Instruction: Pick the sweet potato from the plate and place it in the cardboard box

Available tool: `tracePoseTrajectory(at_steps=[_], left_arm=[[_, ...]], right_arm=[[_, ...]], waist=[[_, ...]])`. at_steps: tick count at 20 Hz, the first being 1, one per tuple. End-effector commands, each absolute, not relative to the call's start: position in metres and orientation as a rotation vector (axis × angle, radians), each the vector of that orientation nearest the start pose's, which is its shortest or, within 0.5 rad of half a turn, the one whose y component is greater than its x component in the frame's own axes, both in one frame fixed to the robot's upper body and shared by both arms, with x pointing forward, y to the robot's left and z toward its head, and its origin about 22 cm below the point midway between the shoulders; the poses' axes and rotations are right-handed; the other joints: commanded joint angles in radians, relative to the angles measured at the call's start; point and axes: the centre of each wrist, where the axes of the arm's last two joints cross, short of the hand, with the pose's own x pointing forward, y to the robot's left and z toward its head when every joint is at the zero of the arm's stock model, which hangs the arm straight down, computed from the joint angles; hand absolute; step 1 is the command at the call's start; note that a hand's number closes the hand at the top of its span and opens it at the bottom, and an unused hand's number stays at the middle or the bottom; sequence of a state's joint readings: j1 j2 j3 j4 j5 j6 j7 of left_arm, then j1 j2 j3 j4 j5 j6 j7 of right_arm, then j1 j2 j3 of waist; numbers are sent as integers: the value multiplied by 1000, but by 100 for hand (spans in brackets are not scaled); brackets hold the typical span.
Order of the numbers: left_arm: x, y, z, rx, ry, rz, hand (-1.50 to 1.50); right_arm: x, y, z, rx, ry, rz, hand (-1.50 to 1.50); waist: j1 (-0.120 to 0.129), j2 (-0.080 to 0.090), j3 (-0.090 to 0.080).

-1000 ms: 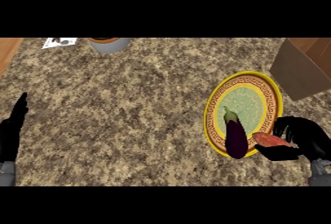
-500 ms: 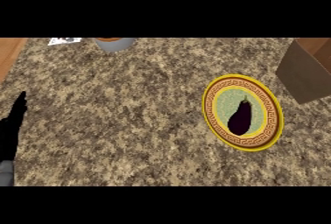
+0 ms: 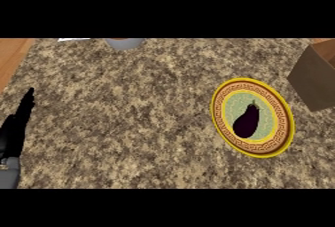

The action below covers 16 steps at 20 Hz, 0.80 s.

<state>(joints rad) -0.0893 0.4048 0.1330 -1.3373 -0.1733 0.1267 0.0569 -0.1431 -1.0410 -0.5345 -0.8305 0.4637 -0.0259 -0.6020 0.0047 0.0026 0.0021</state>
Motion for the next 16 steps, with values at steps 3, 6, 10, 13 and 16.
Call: tracePoseTrajectory(at_steps=[3, 6, 10, 13, 16], left_arm=[[264, 342, 9, 637, -1379, -233, 0], [269, 340, 12, 624, -1388, -227, 0], [270, 360, 22, 637, -1380, -236, 0], [269, 345, 16, 626, -1394, -229, 0], [276, 346, 19, 623, -1373, -240, 0]], right_arm=[[238, -578, 211, -1210, -1504, 668, 150], [255, -576, 190, -1152, -1552, 593, 150], [292, -551, 218, -1129, -1509, 540, 150], [309, -548, 220, -1055, -1516, 465, 150], [330, -533, 197, -1029, -1494, 462, 150]], waist=[[14, 1, -2], [20, 3, -1], [20, 2, -2], [39, 8, -1], [35, 10, 0]])
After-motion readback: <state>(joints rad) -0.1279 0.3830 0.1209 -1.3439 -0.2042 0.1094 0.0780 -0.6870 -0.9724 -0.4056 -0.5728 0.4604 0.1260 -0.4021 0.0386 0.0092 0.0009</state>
